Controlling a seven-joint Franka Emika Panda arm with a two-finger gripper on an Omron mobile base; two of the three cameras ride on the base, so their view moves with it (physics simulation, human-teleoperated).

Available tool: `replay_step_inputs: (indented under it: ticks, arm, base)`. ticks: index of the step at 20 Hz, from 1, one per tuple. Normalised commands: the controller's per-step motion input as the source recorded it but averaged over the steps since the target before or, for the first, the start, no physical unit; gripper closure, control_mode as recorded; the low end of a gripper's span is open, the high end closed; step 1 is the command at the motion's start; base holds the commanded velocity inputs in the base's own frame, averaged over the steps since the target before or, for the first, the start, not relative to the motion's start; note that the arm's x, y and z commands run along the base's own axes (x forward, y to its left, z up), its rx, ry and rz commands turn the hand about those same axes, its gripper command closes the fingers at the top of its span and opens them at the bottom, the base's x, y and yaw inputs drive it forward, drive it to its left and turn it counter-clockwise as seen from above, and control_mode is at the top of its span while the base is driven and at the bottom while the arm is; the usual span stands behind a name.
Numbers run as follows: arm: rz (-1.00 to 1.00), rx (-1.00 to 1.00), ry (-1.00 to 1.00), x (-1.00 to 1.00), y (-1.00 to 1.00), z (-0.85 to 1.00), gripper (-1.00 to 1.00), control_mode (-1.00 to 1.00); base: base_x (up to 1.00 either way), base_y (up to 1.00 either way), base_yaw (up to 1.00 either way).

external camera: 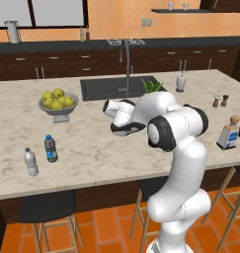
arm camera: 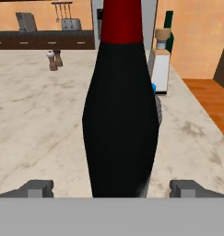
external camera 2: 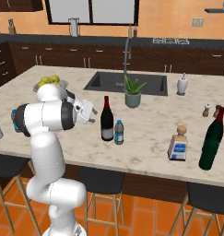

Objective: Move the plastic bottles in the middle to the plastics group, and the glass bottles in the middle to the glass group.

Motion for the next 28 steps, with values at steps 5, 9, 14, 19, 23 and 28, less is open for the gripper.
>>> replay_step_inputs:
  ticks: [5, 9, 14, 19, 23, 28]
  arm:
    - [-0.02, 0.0, 0.0, -0.02, -0.02, 0.0, -1.0, -1.0]
    - [0.0, 0.0, 0.0, -0.03, -0.11, 0.0, -1.0, -1.0]
    - [0.0, 0.0, 0.0, -0.12, -0.21, 0.02, -1.0, -1.0]
    - [0.0, 0.0, 0.0, -0.12, -0.15, 0.0, -1.0, -1.0]
    - [0.0, 0.0, 0.0, 0.03, -0.01, 0.0, -1.0, -1.0]
    - [0.0, 0.0, 0.0, 0.1, 0.0, 0.0, -1.0, -1.0]
  base:
    - [0.0, 0.0, 0.0]
    - [0.0, 0.0, 0.0]
    - [0.0, 0.0, 0.0]
    - [0.0, 0.0, 0.0]
    - [0.0, 0.0, 0.0]
    - [0.0, 0.0, 0.0]
